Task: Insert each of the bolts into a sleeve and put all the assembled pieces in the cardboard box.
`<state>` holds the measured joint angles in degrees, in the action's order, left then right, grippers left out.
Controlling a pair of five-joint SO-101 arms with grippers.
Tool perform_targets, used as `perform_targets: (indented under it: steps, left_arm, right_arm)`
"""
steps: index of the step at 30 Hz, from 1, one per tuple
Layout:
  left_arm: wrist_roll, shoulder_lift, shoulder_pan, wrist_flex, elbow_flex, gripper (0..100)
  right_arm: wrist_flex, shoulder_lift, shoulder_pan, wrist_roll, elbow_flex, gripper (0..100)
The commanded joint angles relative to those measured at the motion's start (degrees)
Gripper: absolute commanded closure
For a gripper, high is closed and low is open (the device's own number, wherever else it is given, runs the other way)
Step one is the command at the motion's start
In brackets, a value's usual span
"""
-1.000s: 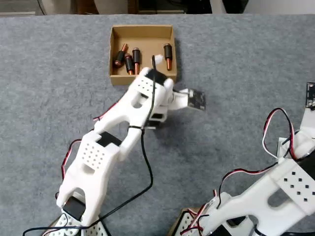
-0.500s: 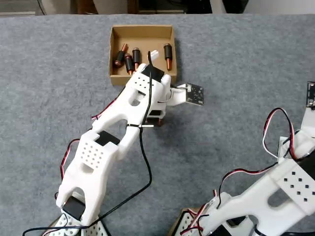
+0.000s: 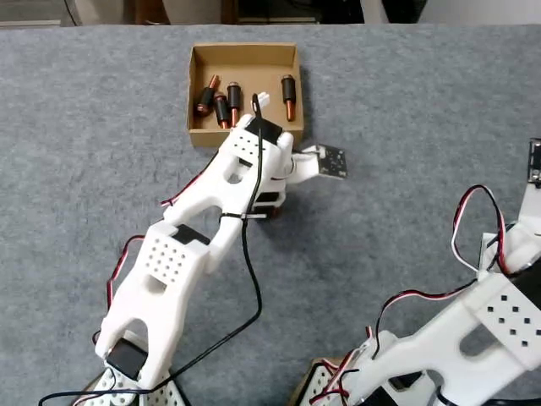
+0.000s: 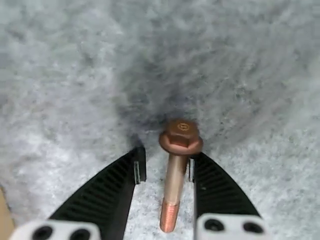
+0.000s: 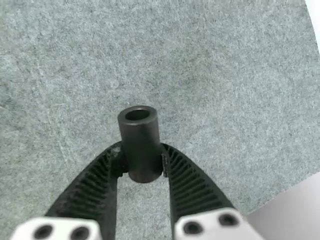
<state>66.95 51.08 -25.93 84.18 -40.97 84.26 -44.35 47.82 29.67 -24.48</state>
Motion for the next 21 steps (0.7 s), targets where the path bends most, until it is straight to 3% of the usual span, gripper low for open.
perform_targets:
  steps: [1, 9, 14, 21]
  left_arm:
    - [-4.4, 1.5, 0.1, -1.3, -4.9, 87]
    - [-5.3, 1.7, 0.1, -1.1, -5.2, 87]
    - [-5.0, 2.1, -0.4, 3.3, -5.8, 99]
    - [-5.0, 1.5, -0.8, 6.0, -6.1, 98]
  right_arm:
    - [-1.2, -1.7, 0.8, 0.6, 0.6, 99.8]
    - [-1.3, -1.7, 0.8, 0.6, 0.7, 99.8]
    - [-1.3, -1.7, 0.8, 2.2, 0.7, 99.8]
    - [-1.3, -1.7, 0.8, 2.2, 0.7, 99.8]
